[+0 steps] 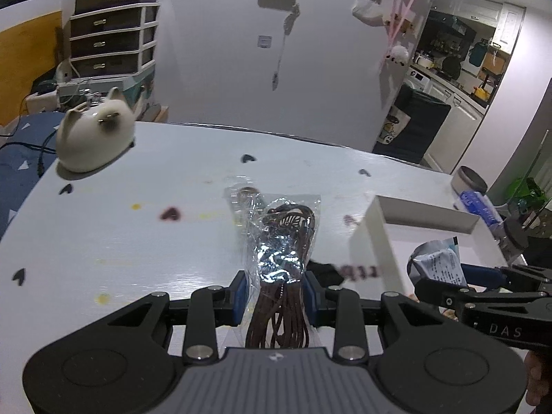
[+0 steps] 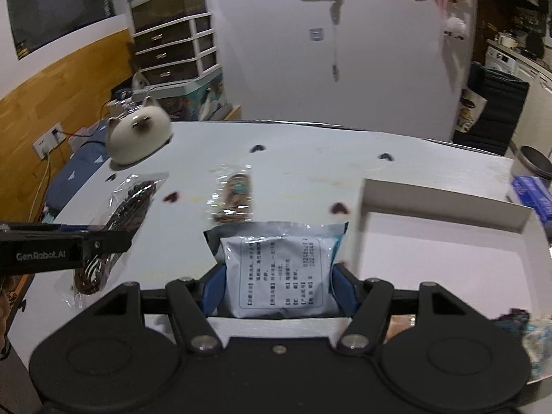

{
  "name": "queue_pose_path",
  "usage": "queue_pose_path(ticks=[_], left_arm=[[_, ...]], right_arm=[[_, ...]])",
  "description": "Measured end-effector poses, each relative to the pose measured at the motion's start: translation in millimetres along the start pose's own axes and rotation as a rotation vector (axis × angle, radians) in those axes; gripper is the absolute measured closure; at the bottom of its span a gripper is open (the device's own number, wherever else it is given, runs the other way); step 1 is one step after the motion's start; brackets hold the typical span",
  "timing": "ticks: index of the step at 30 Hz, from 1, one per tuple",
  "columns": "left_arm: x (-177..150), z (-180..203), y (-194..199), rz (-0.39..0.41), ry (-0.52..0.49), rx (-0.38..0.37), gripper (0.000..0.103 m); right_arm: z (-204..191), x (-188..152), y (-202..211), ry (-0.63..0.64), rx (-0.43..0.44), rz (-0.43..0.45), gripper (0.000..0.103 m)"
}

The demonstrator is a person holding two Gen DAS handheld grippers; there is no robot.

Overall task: Organize soft objects
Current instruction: 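Lift the brown cord bag and white packet and carry them toward the box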

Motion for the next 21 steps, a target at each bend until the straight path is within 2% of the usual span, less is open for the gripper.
queue_pose_path(ticks=[13, 21], left_arm=[[9, 105, -36, 0.009, -0.003, -0.044, 0.069], [16, 155, -60, 0.008, -0.017, -0.061, 0.069]], right_arm=[[107, 5, 15, -0.051, -0.048, 0.015, 0.037], [167, 10, 22, -0.080, -0.079, 0.024, 0.036]])
Point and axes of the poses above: each gripper's, at about its wrist camera, not at the fingertips, and y roughly against the way its jaws point, z to its right, x to its top, the point moved 9 cm from there along -y, roughly the way its jaws point, and after that the axes turned 11 degrees about z, right-handed, at the moved point
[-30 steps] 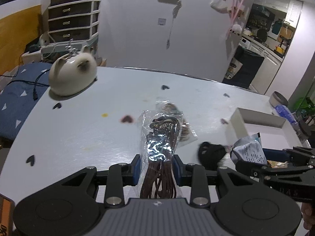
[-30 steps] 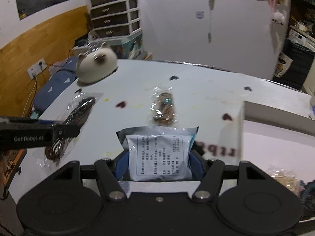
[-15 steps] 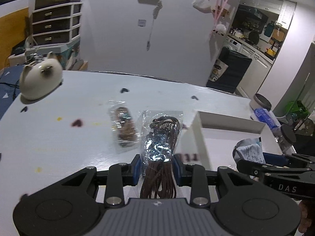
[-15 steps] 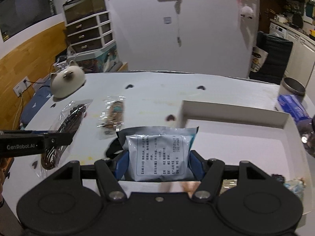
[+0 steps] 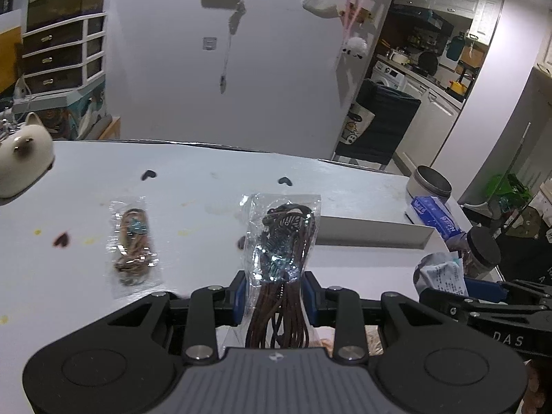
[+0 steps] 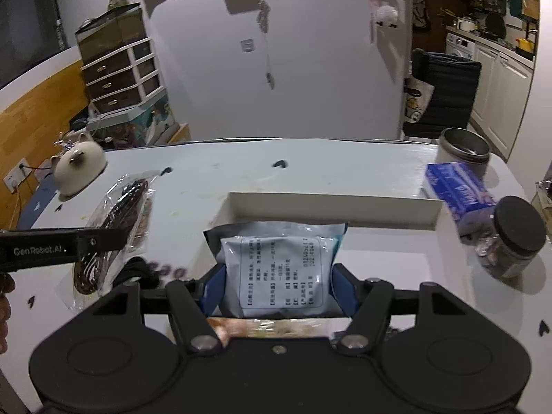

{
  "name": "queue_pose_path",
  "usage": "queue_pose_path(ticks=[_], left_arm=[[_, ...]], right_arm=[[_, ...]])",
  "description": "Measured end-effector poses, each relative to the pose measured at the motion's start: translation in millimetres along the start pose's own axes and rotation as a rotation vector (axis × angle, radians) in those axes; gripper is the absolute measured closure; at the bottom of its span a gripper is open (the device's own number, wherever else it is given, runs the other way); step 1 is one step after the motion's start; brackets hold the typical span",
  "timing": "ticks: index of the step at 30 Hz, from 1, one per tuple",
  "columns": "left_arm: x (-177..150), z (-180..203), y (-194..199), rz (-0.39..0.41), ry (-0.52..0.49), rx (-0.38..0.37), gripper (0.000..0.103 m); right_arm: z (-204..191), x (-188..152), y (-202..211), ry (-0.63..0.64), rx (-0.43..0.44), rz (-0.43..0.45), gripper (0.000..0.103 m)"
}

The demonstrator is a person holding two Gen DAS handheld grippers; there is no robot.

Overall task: Organize soft objects
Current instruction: 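Lift the brown cord bag and white packet and carry them toward the box, then lower both items into the box and open both tools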

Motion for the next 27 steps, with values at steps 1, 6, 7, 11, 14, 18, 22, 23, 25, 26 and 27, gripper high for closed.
queue_pose_path(ticks=[1, 6, 7, 11, 14, 18, 22, 23, 25, 26, 27], left_arm=[[0, 4, -3, -0.003, 0.000, -0.002, 0.069], [-4, 19, -22, -0.020, 0.004, -0.010, 0.069], [-4, 21, -26, -0.022, 0.006, -0.011, 0.069], [-7, 26, -41, -0.039, 0.017, -0.012, 0.069], [-7, 29, -53, -0.050, 0.021, -0.012, 0.069], [-5, 33, -68, -0.065, 0.027, -0.011, 0.069], [-6, 37, -84, -0.095, 0.044, -0.016, 0.069], [-8, 38, -88, -0.104, 0.048, -0.018, 0.069], [-12, 41, -97, -0.126, 0.062, -0.024, 0.069], [-15, 42, -102, -0.138, 0.070, -0.026, 0.069], [-17, 42, -106, -0.147, 0.077, -0.027, 0.069]], right_arm=[[6, 0, -1, -0.004, -0.006, 0.000, 0.036], [33, 0, -7, -0.022, -0.037, -0.004, 0.036], [38, -1, -8, -0.025, -0.043, -0.006, 0.036], [58, -1, -14, -0.036, -0.069, -0.016, 0.036], [71, 2, -18, -0.049, -0.086, -0.015, 0.036], [90, 6, -26, -0.066, -0.114, -0.016, 0.036], [108, 7, -34, -0.084, -0.144, -0.026, 0.036], [111, 7, -36, -0.087, -0.150, -0.030, 0.036], [120, 5, -40, -0.098, -0.162, -0.039, 0.036], [124, 3, -42, -0.107, -0.168, -0.044, 0.036], [129, 1, -45, -0.116, -0.175, -0.050, 0.036]])
Point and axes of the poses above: each gripper's, at about its wrist camera, not at the fingertips, and y roughly against the way its jaws point, z to its right, x to its top, the point moved 9 cm from there along -y, roughly the way its jaws point, and after that the axes turned 11 degrees about z, right-handed, at the moved point
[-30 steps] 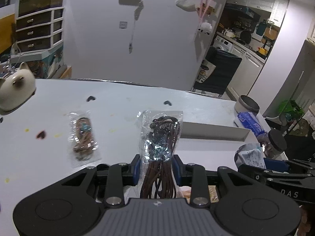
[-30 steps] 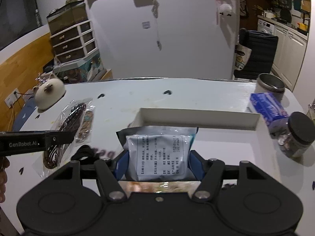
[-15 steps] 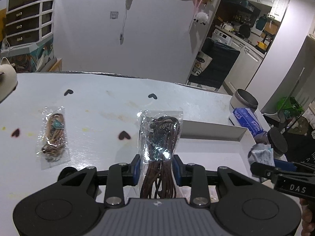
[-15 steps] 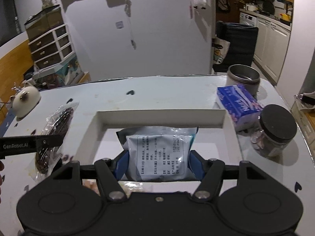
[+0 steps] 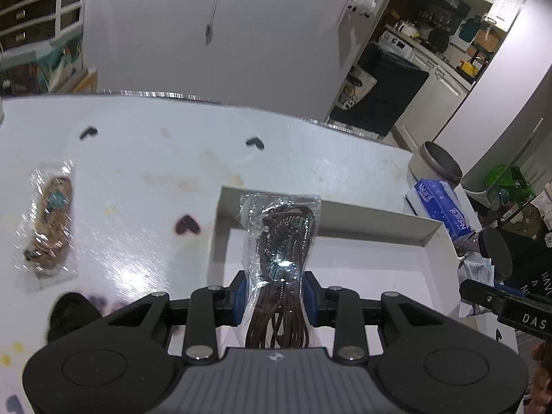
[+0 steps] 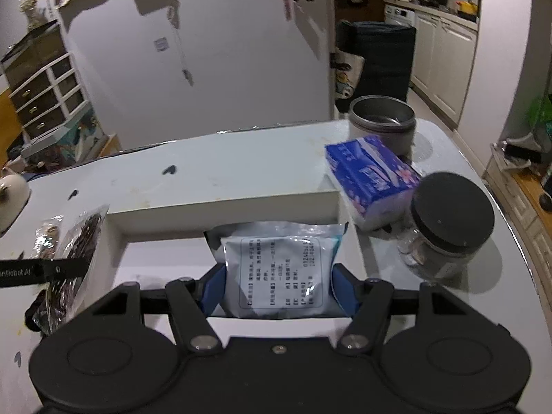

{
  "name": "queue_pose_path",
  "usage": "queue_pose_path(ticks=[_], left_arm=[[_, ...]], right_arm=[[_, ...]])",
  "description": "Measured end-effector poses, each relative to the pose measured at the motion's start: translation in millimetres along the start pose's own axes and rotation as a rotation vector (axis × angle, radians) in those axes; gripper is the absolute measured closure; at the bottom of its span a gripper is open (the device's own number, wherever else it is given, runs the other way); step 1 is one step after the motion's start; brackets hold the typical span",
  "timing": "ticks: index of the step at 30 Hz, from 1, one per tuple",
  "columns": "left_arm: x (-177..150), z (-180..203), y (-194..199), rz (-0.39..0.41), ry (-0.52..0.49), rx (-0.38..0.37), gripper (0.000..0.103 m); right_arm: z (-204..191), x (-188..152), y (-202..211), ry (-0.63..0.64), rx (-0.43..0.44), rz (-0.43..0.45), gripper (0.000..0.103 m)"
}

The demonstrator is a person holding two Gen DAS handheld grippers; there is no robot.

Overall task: Organize soft objects
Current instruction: 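Lower both items into the box and open both tools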

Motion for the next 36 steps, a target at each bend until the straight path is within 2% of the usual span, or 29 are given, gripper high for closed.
queue_pose_path(ticks=[5, 8, 9, 11, 13, 15, 16, 17, 18, 19, 20, 21, 22, 25, 29, 33, 36], left_arm=[[-12, 4, -23, -0.043, 0.013, 0.006, 0.069], [-17, 1, -35, -0.052, -0.009, 0.046, 0.068], [-18, -1, -37, -0.051, -0.014, 0.064, 0.065], [-19, -7, -40, -0.048, -0.006, 0.096, 0.041], [-18, -10, -39, -0.047, 0.002, 0.093, 0.035], [-17, -8, -37, -0.041, 0.001, 0.079, 0.035], [-16, -7, -35, -0.036, -0.011, 0.078, 0.037], [-14, -4, -34, -0.030, -0.027, 0.077, 0.042], [-13, -2, -32, -0.026, -0.035, 0.069, 0.046], [-11, 1, -30, -0.021, -0.041, 0.061, 0.057], [-9, 4, -28, -0.016, -0.048, 0.048, 0.073], [-8, 8, -26, -0.017, -0.057, 0.035, 0.082], [-8, 11, -24, -0.021, -0.067, 0.022, 0.095], [-11, 18, -19, -0.038, -0.108, 0.010, 0.095], [-25, 20, -23, -0.089, -0.127, 0.007, 0.095], [-40, 6, -39, -0.145, -0.098, 0.040, 0.095], [-42, -3, -43, -0.145, -0.096, 0.058, 0.095]], right_arm=[[20, -9, -12, -0.029, -0.038, -0.032, 0.036], [28, -14, -16, -0.041, -0.040, -0.056, 0.036], [28, -14, -17, -0.040, -0.038, -0.060, 0.036], [27, -16, -20, -0.034, -0.030, -0.069, 0.036], [25, -19, -23, -0.034, -0.014, -0.077, 0.035], [23, -21, -27, -0.045, -0.003, -0.081, 0.033], [22, -22, -28, -0.052, -0.002, -0.082, 0.030], [21, -23, -29, -0.056, 0.000, -0.086, 0.020], [20, -24, -31, -0.059, -0.004, -0.088, 0.016], [20, -24, -30, -0.061, -0.011, -0.083, 0.014], [20, -23, -30, -0.062, -0.015, -0.077, 0.014], [19, -22, -28, -0.064, -0.014, -0.070, 0.014], [19, -20, -27, -0.065, -0.012, -0.059, 0.017], [17, -17, -22, -0.047, -0.007, -0.049, 0.035], [10, -29, -29, -0.012, 0.022, -0.114, 0.050], [9, -47, -44, 0.023, -0.008, -0.181, 0.054], [13, -60, -51, 0.040, -0.037, -0.226, 0.055]])
Point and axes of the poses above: each gripper's, at about its wrist camera, not at the fingertips, and y roughly against the way its jaws point, z to its right, x to its top, the point moved 9 cm from there along -y, roughly the way its jaws point, and after that the axes turned 11 degrees about z, right-handed, at the moved point
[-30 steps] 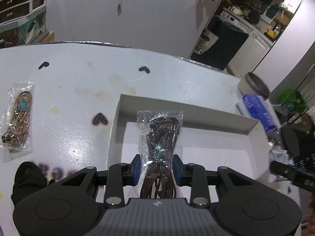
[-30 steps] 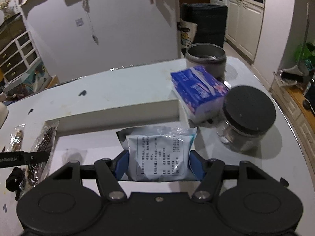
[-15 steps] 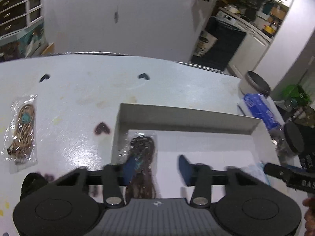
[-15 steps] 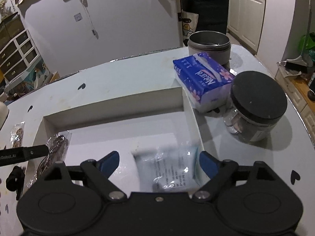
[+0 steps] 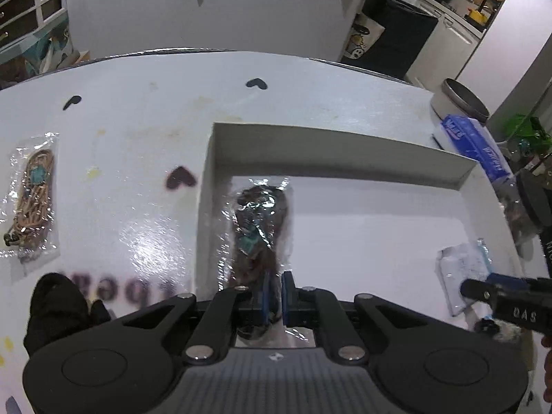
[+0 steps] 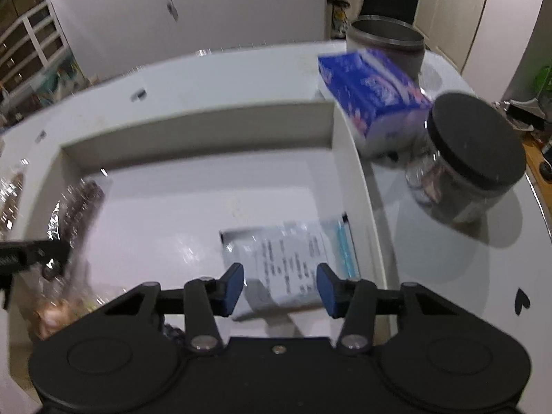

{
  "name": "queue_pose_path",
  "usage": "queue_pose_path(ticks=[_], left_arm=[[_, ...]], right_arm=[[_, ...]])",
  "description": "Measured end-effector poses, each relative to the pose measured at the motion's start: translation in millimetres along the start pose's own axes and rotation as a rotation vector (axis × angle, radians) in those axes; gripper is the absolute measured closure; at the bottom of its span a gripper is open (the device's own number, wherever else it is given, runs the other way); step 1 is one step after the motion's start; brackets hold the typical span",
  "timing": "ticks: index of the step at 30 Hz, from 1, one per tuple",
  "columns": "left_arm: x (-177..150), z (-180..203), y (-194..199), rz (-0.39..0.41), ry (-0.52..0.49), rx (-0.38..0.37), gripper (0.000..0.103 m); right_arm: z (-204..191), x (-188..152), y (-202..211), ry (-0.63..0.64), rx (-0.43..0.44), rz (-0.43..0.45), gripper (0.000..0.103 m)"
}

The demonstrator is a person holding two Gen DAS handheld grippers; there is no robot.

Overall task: Organize soft objects
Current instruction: 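Lower both items into the box and open both tools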

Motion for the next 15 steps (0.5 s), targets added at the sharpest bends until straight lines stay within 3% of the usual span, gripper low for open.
queue_pose_path(ticks=[6, 9, 11, 14, 15], left_arm=[[10, 1, 11, 0.038, 0.011, -0.029, 0.091], [13, 6, 21, 0.055, 0.008, -0.047, 0.070], [14, 8, 29, 0.066, 0.010, -0.057, 0.049], [15, 12, 43, 0.087, 0.010, -0.069, 0.030], [15, 13, 48, 0.095, 0.010, -0.071, 0.028]], right_arm=[[0, 1, 13, -0.024, 0.008, 0.019, 0.055], [1, 8, 30, -0.045, 0.012, 0.063, 0.055], [0, 12, 40, -0.054, 0.014, 0.089, 0.054], [-1, 15, 57, -0.062, 0.023, 0.130, 0.043], [-2, 16, 62, -0.060, 0.024, 0.142, 0.041]])
Point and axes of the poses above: each gripper's, at about its wrist camera, not at the fingertips, and y roughly against the way its jaws point, z to its right, x to its top, the point moved 9 cm from there along -y, roughly the way its jaws point, and after that the axes turned 11 degrees about z, right-handed, at the moved point
